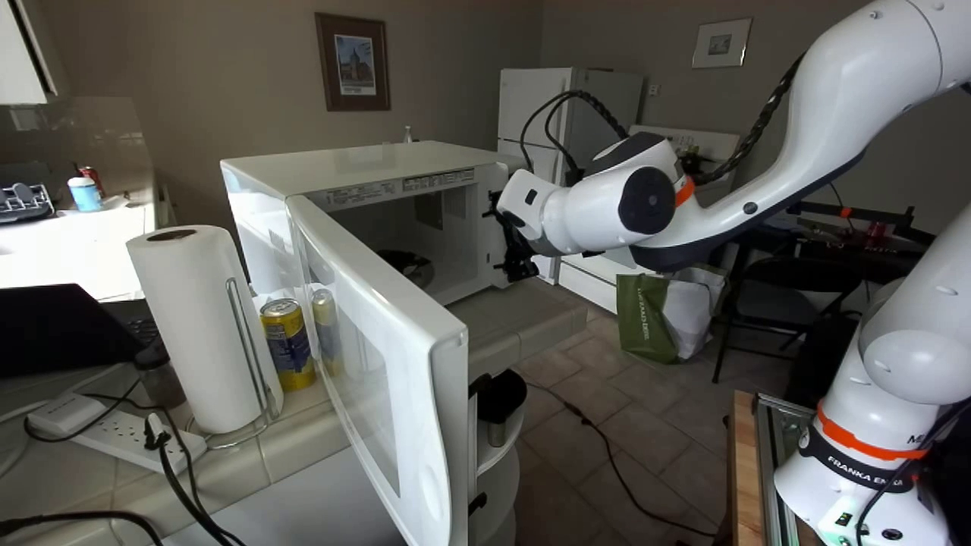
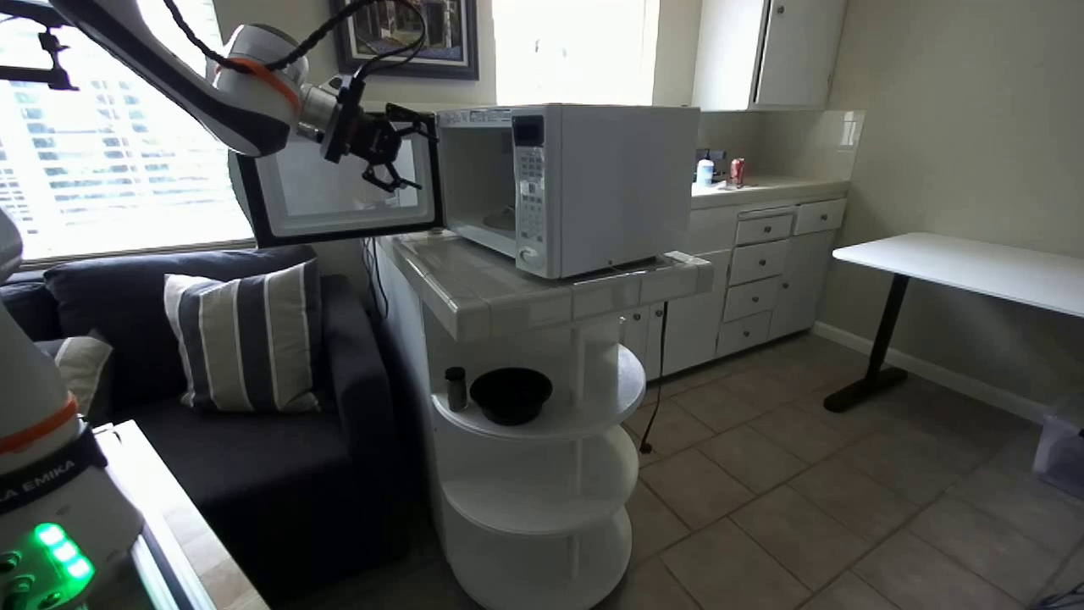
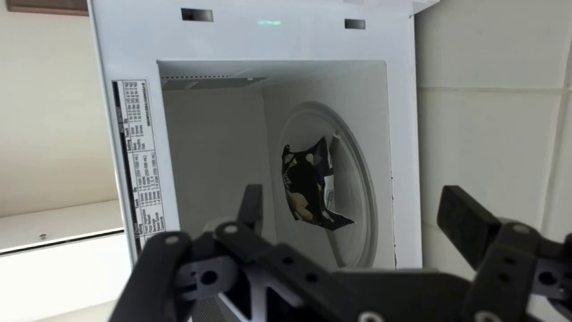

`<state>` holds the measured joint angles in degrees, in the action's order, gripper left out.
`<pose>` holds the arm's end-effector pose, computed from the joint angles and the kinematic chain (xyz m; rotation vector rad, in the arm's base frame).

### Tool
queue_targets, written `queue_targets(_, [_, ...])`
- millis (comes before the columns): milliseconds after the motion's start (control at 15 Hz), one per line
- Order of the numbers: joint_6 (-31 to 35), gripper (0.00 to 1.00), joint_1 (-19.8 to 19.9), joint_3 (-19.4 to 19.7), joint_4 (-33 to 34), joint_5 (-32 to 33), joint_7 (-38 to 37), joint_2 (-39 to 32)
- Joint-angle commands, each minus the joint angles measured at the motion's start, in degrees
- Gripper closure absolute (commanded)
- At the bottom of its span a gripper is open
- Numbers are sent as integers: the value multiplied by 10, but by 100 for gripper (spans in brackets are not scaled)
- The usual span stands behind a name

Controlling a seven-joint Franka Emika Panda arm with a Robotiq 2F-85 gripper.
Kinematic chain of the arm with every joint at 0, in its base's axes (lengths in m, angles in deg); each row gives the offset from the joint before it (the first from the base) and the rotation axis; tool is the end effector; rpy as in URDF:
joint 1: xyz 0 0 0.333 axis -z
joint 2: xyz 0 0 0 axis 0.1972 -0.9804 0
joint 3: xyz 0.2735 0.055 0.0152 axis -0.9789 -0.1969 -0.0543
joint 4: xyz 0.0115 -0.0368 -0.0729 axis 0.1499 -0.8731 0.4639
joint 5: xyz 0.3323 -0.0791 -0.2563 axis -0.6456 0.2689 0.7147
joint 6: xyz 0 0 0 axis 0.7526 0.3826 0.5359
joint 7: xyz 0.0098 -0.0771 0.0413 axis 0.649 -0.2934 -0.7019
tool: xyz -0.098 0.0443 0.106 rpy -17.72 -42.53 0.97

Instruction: Remove the black packet from the microwave and put it on top of the microwave.

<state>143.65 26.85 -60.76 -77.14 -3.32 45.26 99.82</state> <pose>0.5474 0.1462 0.3655 1.7447 1.0625 0.6453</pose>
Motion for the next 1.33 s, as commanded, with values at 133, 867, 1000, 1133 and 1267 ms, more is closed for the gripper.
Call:
queue_targets(133, [-153, 0, -142, 103, 75, 153, -86, -158])
queue_targets(867, [-177, 0, -236, 193, 205, 234, -99, -315])
queue_targets(1000, [-177, 0, -238, 200, 227, 240, -95, -331])
queue_targets(1133, [-175, 5, -239, 206, 247, 248, -93, -346])
queue_targets(1267, [-172, 19, -238, 211, 263, 252, -90, -357])
